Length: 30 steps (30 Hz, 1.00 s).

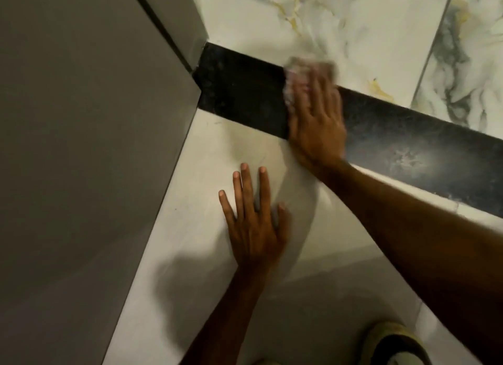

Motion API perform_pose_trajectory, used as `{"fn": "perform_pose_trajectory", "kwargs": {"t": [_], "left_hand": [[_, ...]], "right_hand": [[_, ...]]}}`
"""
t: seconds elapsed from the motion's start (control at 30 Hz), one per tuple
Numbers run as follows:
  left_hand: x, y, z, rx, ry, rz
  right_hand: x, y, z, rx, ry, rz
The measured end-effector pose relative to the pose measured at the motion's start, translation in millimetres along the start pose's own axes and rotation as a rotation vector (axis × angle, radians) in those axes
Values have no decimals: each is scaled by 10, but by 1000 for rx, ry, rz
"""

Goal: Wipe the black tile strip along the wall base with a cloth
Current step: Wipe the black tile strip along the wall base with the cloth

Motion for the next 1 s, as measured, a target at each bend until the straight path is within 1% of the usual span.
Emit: {"fn": "perform_pose_trajectory", "kwargs": {"t": [0.03, 0.1, 0.17, 0.23, 0.3, 0.33, 0.4, 0.47, 0.53, 0.57, 0.63, 0.7, 0.77, 0.83, 0.87, 0.9, 1.0], "left_hand": [[2, -19, 2, 28, 23, -7], [36, -87, -10, 111, 54, -25], [102, -144, -21, 148, 41, -14], [137, -188, -21, 119, -4, 1], [162, -235, -17, 95, -31, -5], [165, -249, -10, 94, -31, -6], [156, -250, -7, 104, -19, 0], [137, -238, -5, 108, 8, 3], [120, -233, -9, 98, 34, -8], [109, -234, -14, 90, 41, -3], [88, -243, -17, 85, 45, 19], [83, -258, -26, 95, 51, 33], [132, -240, -27, 107, 51, 33], [182, -215, -10, 95, 14, 32], [180, -207, -15, 85, -9, 31], [174, -208, -18, 80, -23, 28], [138, -217, -19, 85, -19, 26]], "right_hand": [[-71, -227, 119, 112, -32, 4], [-162, -502, 65, 335, -99, -20], [-138, -425, -290, 438, -137, -53], [-53, -123, -766, 475, -156, -75], [40, 262, -1080, 423, -187, -98], [85, 416, -1096, 360, -194, -109], [145, 532, -861, 226, -140, -94], [156, 373, -403, 130, -43, -77], [66, 26, 111, 73, -1, -35], [-13, -206, 328, 87, -18, -3], [-158, -670, 511, 205, -84, 29], [-217, -885, 323, 363, -145, 8], [-174, -743, -94, 498, -192, -37], [-68, -413, -507, 591, -184, -69], [-11, -206, -632, 583, -167, -65], [55, -12, -661, 530, -139, -53], [171, 275, -318, 255, -24, -40]]}}
Point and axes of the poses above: each hand's wrist, its own z-axis towards the middle knuckle, its own x-axis out of the back of the hand, y = z × x, the point moved 6 cm from there along z, towards the middle knuckle, and after that the axes turned 2 degrees about x, right-handed, at the moved point
